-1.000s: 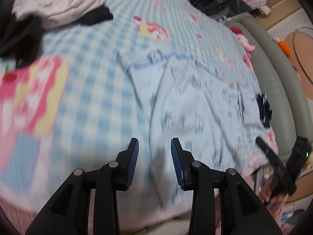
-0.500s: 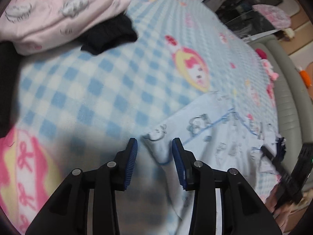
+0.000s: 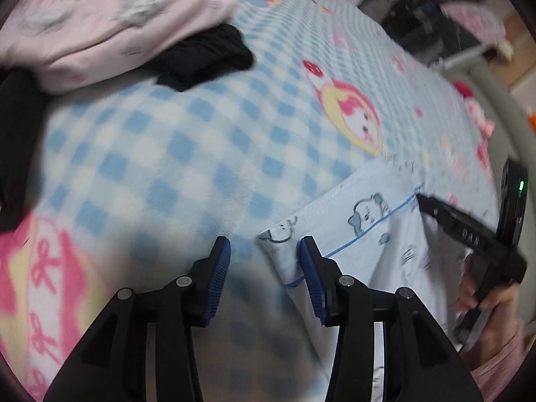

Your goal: Fold clothes

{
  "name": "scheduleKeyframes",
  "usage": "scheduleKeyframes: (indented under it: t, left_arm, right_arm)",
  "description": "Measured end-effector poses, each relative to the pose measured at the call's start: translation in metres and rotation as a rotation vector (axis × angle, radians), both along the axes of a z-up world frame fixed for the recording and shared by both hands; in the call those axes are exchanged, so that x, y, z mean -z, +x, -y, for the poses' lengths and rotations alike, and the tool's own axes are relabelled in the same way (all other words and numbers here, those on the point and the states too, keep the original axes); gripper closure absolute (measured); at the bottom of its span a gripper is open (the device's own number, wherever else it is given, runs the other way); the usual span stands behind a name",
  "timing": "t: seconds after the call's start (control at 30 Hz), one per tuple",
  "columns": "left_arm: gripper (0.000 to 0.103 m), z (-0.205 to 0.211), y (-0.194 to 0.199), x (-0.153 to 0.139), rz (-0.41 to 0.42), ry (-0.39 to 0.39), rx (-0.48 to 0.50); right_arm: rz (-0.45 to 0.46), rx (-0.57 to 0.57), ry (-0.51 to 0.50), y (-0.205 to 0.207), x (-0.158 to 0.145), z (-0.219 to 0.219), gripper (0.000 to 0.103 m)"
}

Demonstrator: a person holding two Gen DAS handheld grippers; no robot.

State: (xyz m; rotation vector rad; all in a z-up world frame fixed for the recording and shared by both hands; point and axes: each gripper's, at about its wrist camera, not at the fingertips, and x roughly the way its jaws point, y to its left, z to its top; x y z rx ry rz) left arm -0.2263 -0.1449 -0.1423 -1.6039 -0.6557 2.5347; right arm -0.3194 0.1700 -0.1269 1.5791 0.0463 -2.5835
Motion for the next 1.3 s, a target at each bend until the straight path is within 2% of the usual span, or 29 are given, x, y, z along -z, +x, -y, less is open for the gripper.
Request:
scheduleKeyframes:
  t: [0.03,0.07,0.1,0.13,0.17,0.33,0.47,0.53,0.67,0.73,0.83,0.97,1.07,1.17,1.23,1.3]
  left_arm:
    - [0.063,-0.002,-0.003,0.002,-0.006,-0.006,0.019]
    - [0.078,-0.005,-0.006,0.003,-0.011,-0.011,0.039]
    - [0.09,-0.007,-0.009,0.004,-0.02,-0.013,0.055]
    - [0.093,-0.006,-0.01,-0.001,-0.041,-0.001,0.06]
    - [0.094,-0.005,-0.009,-0.008,-0.066,0.0,0.062]
    - [0.094,0.004,-0.003,-0.05,-0.155,-0.07,0.052]
    - [0.094,0.014,-0.005,-0.072,-0.203,-0.083,0.057]
    - [0.09,0.015,-0.008,-0.061,-0.182,-0.07,0.06]
    - [0.074,0.016,-0.013,-0.038,-0.14,-0.045,0.065]
    - [0.074,0.019,-0.013,-0.026,-0.127,-0.003,0.068]
    - [0.074,0.025,-0.015,-0.013,-0.12,0.047,0.057]
    - [0.074,0.024,-0.018,-0.008,-0.114,0.075,0.062]
    - [0.074,0.022,-0.021,-0.006,-0.11,0.089,0.07]
    - [0.074,0.02,-0.023,-0.004,-0.107,0.104,0.079]
    - [0.074,0.019,-0.024,-0.003,-0.104,0.113,0.084]
    - [0.073,0.018,-0.026,-0.002,-0.102,0.122,0.09]
  right_arm:
    - [0.004,0.006,-0.002,-0.001,0.003,-0.002,0.07]
    - [0.007,0.012,-0.004,-0.002,0.006,-0.005,0.081]
    - [-0.002,0.006,-0.015,-0.001,0.002,-0.006,0.084]
    - [-0.011,0.0,-0.026,0.001,-0.001,-0.007,0.092]
    - [-0.019,-0.006,-0.036,0.002,-0.005,-0.008,0.095]
    - [-0.073,-0.054,-0.05,0.007,-0.03,-0.008,0.097]
    - [-0.082,-0.033,-0.154,0.005,-0.036,-0.024,0.097]
    - [-0.068,0.013,-0.209,0.003,-0.029,-0.037,0.097]
    - [-0.023,0.104,-0.172,0.004,-0.006,-0.056,0.097]
    - [-0.075,0.092,-0.237,0.015,-0.017,-0.06,0.097]
    - [-0.161,0.02,-0.217,0.027,-0.038,-0.051,0.096]
    - [-0.155,0.013,-0.117,0.025,-0.042,-0.045,0.096]
    - [-0.145,0.059,-0.048,0.021,-0.035,-0.05,0.096]
    - [-0.124,0.091,-0.086,0.022,-0.031,-0.066,0.096]
    - [-0.126,0.051,-0.136,0.024,-0.035,-0.062,0.096]
    - [-0.124,-0.005,-0.099,0.023,-0.038,-0.045,0.094]
